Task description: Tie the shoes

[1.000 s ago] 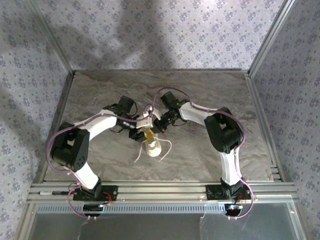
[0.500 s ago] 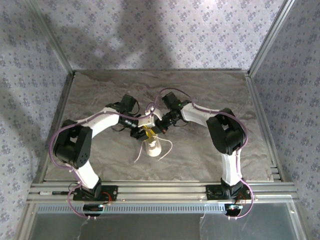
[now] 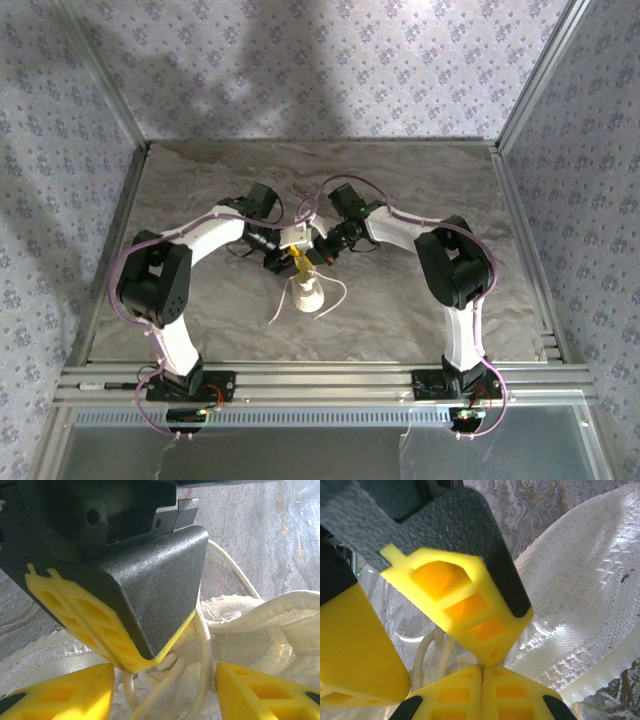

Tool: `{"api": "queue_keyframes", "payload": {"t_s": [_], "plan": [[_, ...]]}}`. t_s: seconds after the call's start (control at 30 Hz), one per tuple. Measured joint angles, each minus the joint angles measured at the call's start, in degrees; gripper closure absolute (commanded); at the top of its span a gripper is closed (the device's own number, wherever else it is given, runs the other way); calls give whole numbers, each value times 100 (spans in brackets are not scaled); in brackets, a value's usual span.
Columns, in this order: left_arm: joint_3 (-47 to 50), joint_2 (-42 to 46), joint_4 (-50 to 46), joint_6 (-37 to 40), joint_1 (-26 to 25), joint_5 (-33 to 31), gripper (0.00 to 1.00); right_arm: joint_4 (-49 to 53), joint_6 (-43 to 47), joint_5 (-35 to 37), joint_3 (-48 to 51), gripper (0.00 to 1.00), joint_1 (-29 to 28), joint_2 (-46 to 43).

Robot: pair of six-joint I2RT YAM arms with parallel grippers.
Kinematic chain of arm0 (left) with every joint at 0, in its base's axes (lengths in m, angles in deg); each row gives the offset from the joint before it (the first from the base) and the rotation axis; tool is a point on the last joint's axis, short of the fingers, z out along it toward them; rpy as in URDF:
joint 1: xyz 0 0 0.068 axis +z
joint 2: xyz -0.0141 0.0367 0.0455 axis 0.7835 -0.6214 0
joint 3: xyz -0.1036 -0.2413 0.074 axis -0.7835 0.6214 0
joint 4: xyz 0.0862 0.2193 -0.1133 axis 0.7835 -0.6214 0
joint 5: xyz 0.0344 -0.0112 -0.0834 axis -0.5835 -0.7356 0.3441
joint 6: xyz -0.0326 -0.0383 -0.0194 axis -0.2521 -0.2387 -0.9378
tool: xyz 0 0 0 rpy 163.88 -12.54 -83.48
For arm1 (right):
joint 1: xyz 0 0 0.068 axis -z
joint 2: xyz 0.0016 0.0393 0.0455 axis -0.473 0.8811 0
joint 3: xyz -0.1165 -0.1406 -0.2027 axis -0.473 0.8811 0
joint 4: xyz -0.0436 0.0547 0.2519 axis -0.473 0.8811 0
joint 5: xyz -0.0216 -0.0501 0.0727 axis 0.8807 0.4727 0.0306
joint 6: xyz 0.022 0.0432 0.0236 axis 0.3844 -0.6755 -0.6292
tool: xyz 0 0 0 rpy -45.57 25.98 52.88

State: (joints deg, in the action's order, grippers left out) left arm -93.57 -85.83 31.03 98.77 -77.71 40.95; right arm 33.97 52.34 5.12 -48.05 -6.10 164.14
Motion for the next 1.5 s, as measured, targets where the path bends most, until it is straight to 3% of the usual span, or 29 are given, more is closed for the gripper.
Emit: {"api": "queue_keyframes", "payload": {"t_s": [0.43, 0.83, 1.07, 1.5], "plan": [[-393, -195, -522, -66, 162, 297, 43, -181, -428, 28, 4, 99, -22, 0], [439, 463, 831, -1687, 509, 306, 37, -114, -271, -17, 33, 99, -146, -33], [850, 634, 1582, -1923, 299, 146, 37, 103, -101, -131, 31, 99, -116, -59], [1318, 1250, 1714, -2522, 63, -446, 46, 236, 17, -107, 33, 99, -166, -101]]}}
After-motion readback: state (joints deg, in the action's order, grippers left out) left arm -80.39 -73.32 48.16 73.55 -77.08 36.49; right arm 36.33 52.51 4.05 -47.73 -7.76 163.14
